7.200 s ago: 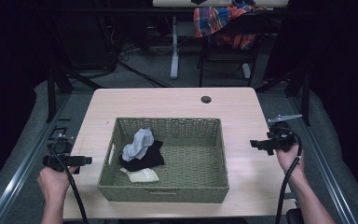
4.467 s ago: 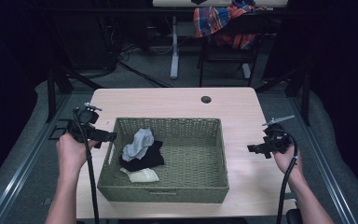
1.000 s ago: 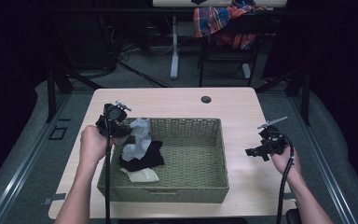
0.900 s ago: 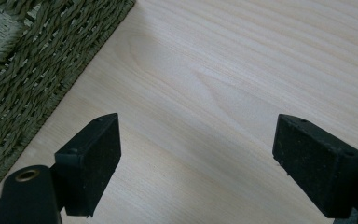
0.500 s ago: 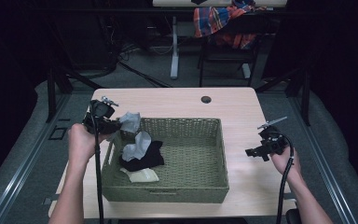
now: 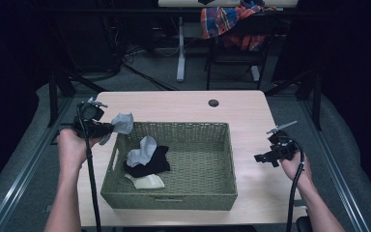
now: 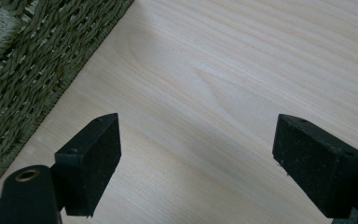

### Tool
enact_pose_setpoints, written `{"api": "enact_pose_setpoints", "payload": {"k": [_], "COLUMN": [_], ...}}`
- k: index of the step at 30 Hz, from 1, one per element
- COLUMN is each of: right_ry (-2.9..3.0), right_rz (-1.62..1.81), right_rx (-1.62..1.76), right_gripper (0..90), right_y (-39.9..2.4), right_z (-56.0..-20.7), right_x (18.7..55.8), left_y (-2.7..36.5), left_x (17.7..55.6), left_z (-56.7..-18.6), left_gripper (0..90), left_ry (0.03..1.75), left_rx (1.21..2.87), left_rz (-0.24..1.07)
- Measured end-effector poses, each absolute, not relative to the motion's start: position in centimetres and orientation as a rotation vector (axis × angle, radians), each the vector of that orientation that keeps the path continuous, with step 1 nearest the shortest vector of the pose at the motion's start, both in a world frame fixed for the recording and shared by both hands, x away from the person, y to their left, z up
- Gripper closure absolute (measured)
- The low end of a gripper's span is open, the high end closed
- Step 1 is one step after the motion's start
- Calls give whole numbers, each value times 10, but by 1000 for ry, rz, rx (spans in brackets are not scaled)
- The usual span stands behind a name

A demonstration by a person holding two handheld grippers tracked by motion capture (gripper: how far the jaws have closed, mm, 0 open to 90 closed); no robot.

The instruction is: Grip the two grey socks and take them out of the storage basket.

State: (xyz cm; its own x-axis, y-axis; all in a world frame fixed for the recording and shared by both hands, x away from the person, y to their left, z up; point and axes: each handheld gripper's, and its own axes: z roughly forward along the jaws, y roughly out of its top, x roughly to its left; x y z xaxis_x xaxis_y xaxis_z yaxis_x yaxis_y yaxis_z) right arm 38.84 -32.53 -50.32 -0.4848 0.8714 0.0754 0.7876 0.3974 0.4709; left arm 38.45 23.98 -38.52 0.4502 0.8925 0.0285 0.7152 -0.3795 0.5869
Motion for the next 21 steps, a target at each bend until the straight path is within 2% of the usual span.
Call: {"api": "enact_pose_setpoints", "payload": {"k": [13,21], "right_ry": [2477,2486], "right_rz": [668,654], "right_rx": [1482,1484], "right_gripper": [151,151], "right_y": [-324,-324], "right_z": [-504,-504], "right_x": [389,389], "left_y": [284,301], "left_x": [385,390], "left_z": [-393,-410], "left_gripper": [856,856], "left_ry": [1498,1560], "left_rx": [2093,2054], "left_rz": [493,455]}}
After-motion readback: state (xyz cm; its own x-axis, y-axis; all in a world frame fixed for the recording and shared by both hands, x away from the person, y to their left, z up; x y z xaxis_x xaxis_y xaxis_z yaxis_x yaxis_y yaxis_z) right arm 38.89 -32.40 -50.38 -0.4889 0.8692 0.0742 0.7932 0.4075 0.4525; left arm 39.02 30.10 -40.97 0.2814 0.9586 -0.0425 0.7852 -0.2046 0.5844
